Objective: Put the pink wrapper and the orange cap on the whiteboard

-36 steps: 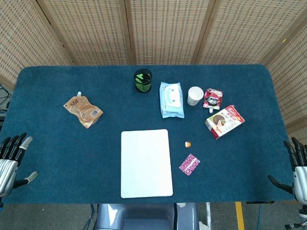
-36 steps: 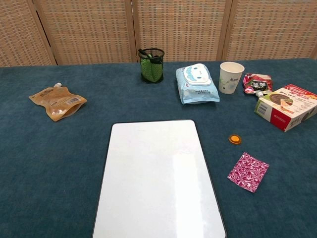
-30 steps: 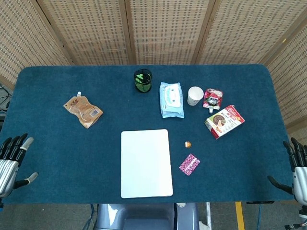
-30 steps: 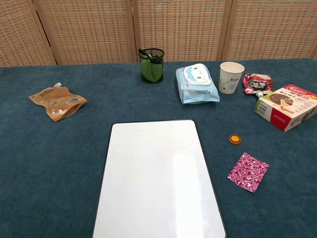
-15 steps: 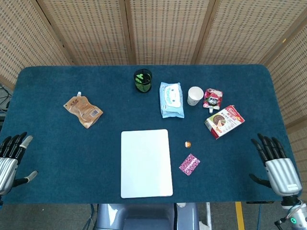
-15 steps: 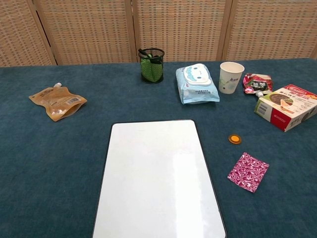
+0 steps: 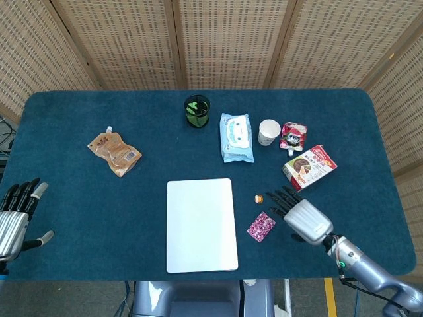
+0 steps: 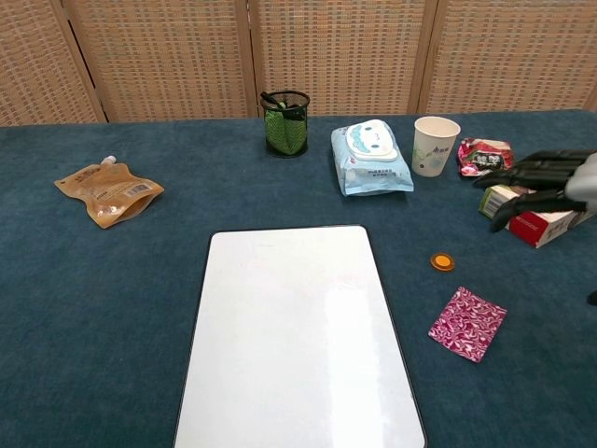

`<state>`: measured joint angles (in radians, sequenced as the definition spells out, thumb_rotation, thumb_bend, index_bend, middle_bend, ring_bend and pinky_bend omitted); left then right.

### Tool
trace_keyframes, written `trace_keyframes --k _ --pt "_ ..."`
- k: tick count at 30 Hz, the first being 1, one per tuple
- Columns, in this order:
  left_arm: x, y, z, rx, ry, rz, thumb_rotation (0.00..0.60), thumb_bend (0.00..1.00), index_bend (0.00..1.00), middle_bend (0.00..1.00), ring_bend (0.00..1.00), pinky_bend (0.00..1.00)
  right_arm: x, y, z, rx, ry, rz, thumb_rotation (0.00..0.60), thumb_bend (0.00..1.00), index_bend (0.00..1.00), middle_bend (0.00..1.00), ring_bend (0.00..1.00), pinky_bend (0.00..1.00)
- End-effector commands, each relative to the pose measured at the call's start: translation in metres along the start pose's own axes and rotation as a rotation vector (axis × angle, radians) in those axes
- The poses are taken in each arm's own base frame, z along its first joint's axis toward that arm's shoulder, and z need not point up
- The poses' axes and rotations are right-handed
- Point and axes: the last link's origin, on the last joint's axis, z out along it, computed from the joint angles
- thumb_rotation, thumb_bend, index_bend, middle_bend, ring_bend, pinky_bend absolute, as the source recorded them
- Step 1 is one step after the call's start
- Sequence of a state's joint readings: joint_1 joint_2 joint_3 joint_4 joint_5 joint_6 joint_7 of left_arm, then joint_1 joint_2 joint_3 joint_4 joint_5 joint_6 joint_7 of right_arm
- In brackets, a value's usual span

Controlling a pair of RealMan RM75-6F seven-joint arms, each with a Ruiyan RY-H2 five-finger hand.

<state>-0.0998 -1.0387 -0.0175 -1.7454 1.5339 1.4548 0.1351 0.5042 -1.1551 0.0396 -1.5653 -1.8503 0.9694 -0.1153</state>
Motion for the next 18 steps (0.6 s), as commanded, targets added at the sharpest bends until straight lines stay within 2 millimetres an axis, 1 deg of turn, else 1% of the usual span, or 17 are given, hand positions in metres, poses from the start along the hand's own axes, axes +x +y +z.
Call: trace_keyframes --k 1,4,7,10,18 --pt "0.0 0.0 0.001 0.005 -0.003 0.0 0.6 0.0 0.0 0.0 0.0 0.0 -0.011 -0.011 0.02 0.06 -0.042 -0.043 0.6 0.21 0.22 0.0 0.0 0.0" --pt "-0.001 0.0 0.003 0.008 -0.014 -0.001 0.6 0.0 0.0 0.0 0.0 0.0 -0.017 -0.015 0.031 0.073 -0.066 -0.057 0.6 0.22 0.22 0.0 0.0 0.0" --pt "-0.003 0.0 0.005 0.01 -0.026 0.002 0.6 0.0 0.0 0.0 0.0 0.0 -0.021 -0.017 0.041 0.072 -0.087 -0.064 0.6 0.26 0.22 0.0 0.0 0.0" --pt "-0.003 -0.001 0.006 0.011 -0.028 0.001 0.6 0.0 0.0 0.0 0.0 0.0 -0.025 -0.018 0.047 0.068 -0.096 -0.056 0.6 0.26 0.22 0.0 0.0 0.0" --pt "-0.004 0.0 0.006 0.01 -0.032 0.002 0.6 0.0 0.0 0.0 0.0 0.0 -0.032 -0.023 0.055 0.084 -0.09 -0.075 0.6 0.26 0.23 0.0 0.0 0.0"
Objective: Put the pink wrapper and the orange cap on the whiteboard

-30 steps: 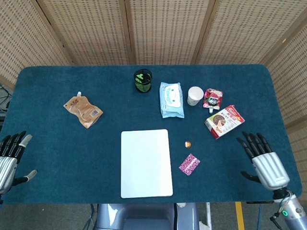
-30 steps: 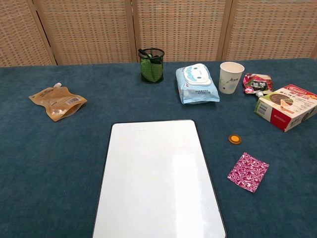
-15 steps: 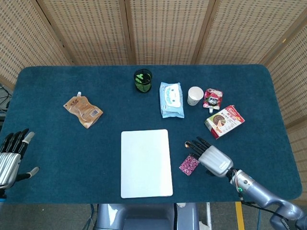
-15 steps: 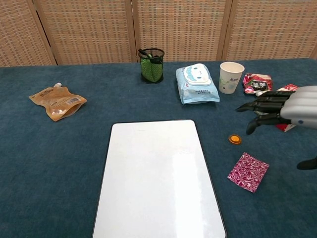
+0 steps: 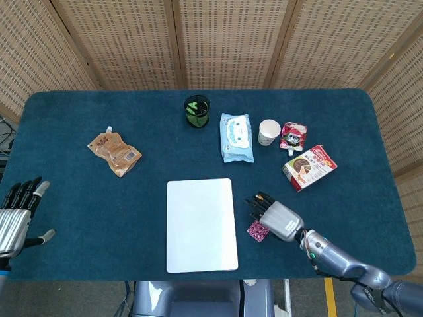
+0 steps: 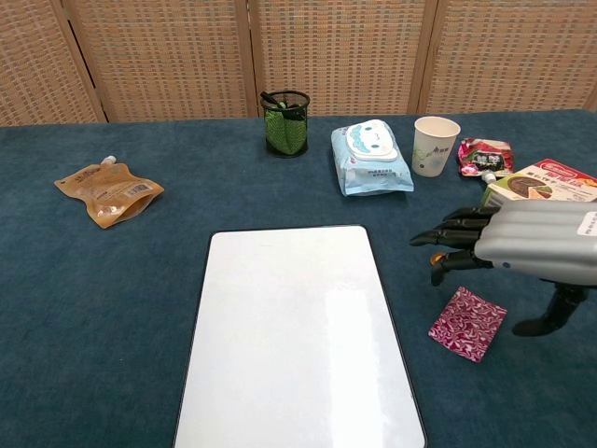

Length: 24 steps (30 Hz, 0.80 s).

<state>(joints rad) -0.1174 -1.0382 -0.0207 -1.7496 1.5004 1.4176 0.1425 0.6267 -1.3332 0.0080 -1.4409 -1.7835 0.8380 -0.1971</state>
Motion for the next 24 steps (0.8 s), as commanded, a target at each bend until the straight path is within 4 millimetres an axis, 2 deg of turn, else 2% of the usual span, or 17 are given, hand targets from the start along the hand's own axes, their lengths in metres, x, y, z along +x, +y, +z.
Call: trace_keyframes --k 1,24 --pt "-0.001 0.001 0.0 -0.002 -0.003 0.002 0.6 0.0 0.0 0.0 0.0 0.0 -0.002 -0.001 0.003 0.002 0.001 -0.008 0.6 0.26 0.23 0.0 0.0 0.0" --pt "-0.002 0.002 0.0 -0.002 -0.01 0.006 0.6 0.0 0.0 0.0 0.0 0.0 -0.023 -0.008 0.015 0.021 -0.027 -0.018 0.6 0.26 0.25 0.0 0.0 0.0"
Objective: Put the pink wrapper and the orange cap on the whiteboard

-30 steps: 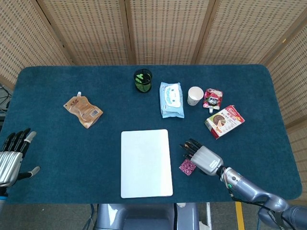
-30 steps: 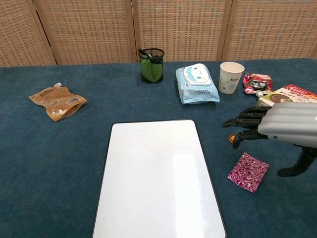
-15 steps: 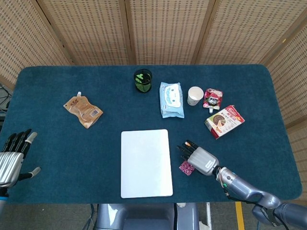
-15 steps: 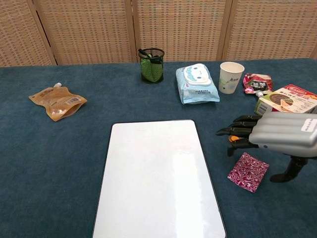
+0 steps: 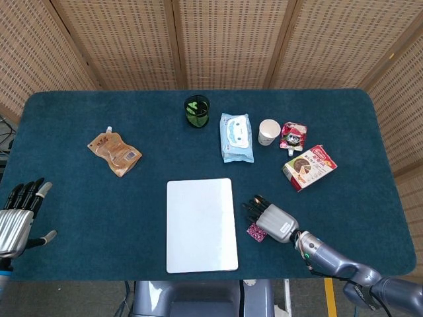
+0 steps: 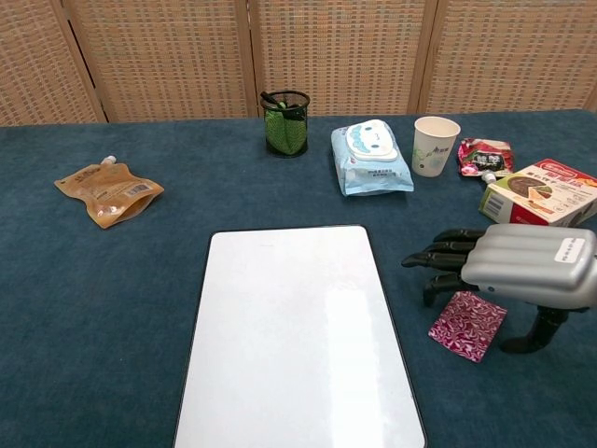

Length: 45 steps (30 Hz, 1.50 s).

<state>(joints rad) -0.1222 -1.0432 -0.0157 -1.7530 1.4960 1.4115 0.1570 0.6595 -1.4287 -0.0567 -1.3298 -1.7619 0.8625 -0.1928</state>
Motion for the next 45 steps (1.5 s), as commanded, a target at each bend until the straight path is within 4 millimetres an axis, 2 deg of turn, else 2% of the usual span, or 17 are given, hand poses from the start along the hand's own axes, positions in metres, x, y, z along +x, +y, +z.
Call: trace_keyframes --k 1,6,11,23,33,40,45 --pt "0.0 0.0 0.0 -0.001 -0.001 0.0 0.6 0.0 0.0 0.0 0.0 0.0 -0.001 -0.001 0.001 0.002 -0.002 -0.003 0.6 0.26 0.26 0.0 0.0 0.0" --pt "0.0 0.0 0.0 -0.001 -0.003 -0.002 0.6 0.0 0.0 0.0 0.0 0.0 -0.002 -0.003 0.002 0.003 -0.005 -0.002 0.6 0.34 0.37 0.0 0.0 0.0" --pt "0.0 0.0 0.0 -0.002 -0.005 -0.002 0.6 0.0 0.0 0.0 0.0 0.0 -0.003 -0.004 0.003 0.001 -0.008 0.005 0.6 0.37 0.5 0.0 0.0 0.0" --pt "0.001 -0.001 -0.001 -0.002 -0.003 -0.009 0.6 0.0 0.0 0.0 0.0 0.0 0.007 -0.004 0.004 -0.012 0.023 0.041 0.6 0.4 0.52 0.0 0.0 0.0" --pt "0.002 -0.002 -0.001 -0.001 -0.001 -0.014 0.6 0.0 0.0 0.0 0.0 0.0 0.045 -0.007 0.016 -0.007 0.113 0.054 0.6 0.39 0.52 0.0 0.0 0.0" --pt "0.003 -0.003 0.0 0.001 -0.004 -0.017 0.6 0.0 0.0 0.0 0.0 0.0 0.086 -0.021 0.047 -0.001 0.168 0.074 0.6 0.39 0.52 0.0 0.0 0.0" --pt "0.003 -0.006 0.001 0.01 -0.007 -0.023 0.6 0.0 0.0 0.0 0.0 0.0 0.102 -0.041 0.075 -0.003 0.171 0.088 0.6 0.39 0.52 0.0 0.0 0.0"
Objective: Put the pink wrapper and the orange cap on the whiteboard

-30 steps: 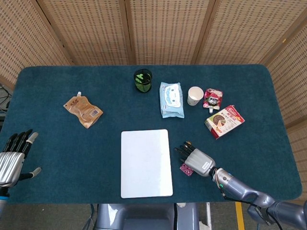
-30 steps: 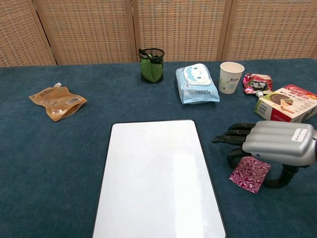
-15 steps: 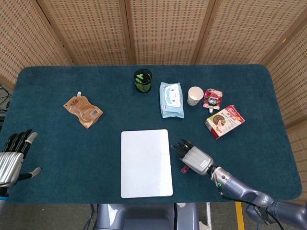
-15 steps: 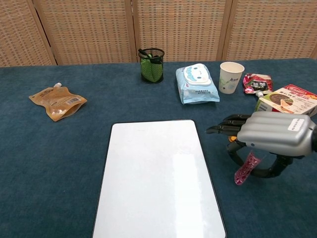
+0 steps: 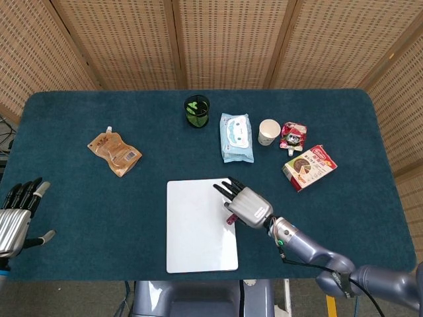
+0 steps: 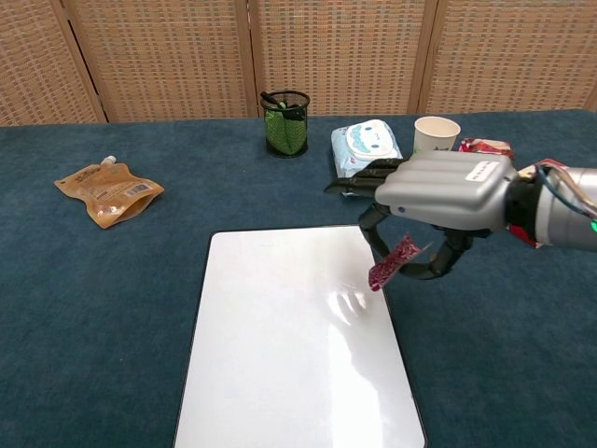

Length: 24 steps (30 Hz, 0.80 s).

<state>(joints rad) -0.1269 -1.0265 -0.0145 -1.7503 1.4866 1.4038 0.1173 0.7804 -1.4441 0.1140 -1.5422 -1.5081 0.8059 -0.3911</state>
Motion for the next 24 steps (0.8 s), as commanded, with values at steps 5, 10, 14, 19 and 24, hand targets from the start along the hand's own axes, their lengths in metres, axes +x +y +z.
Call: trace_keyframes --k 5,10,14,19,24 --pt "0.001 -0.003 0.002 0.01 -0.004 -0.009 0.6 0.0 0.0 0.0 0.0 0.0 0.012 -0.047 0.053 0.003 0.014 0.067 0.6 0.38 0.49 0.0 0.0 0.0" --pt "0.002 -0.008 0.003 0.019 -0.006 -0.023 0.6 0.0 0.0 0.0 0.0 0.0 0.015 -0.06 0.068 -0.077 0.05 0.056 0.6 0.0 0.01 0.0 0.0 0.0" --pt "0.002 -0.008 0.002 0.017 -0.008 -0.024 0.6 0.0 0.0 0.0 0.0 0.0 0.021 -0.057 0.065 -0.141 0.046 0.07 0.6 0.0 0.0 0.0 0.0 0.0" --pt "0.002 -0.008 0.002 0.017 -0.01 -0.026 0.6 0.0 0.0 0.0 0.0 0.0 0.031 -0.044 0.053 -0.195 0.035 0.072 0.6 0.0 0.0 0.0 0.0 0.0" --pt "0.001 -0.006 0.002 0.009 -0.013 -0.02 0.6 0.0 0.0 0.0 0.0 0.0 0.031 -0.013 0.03 -0.271 0.023 0.061 0.6 0.12 0.25 0.0 0.0 0.0"
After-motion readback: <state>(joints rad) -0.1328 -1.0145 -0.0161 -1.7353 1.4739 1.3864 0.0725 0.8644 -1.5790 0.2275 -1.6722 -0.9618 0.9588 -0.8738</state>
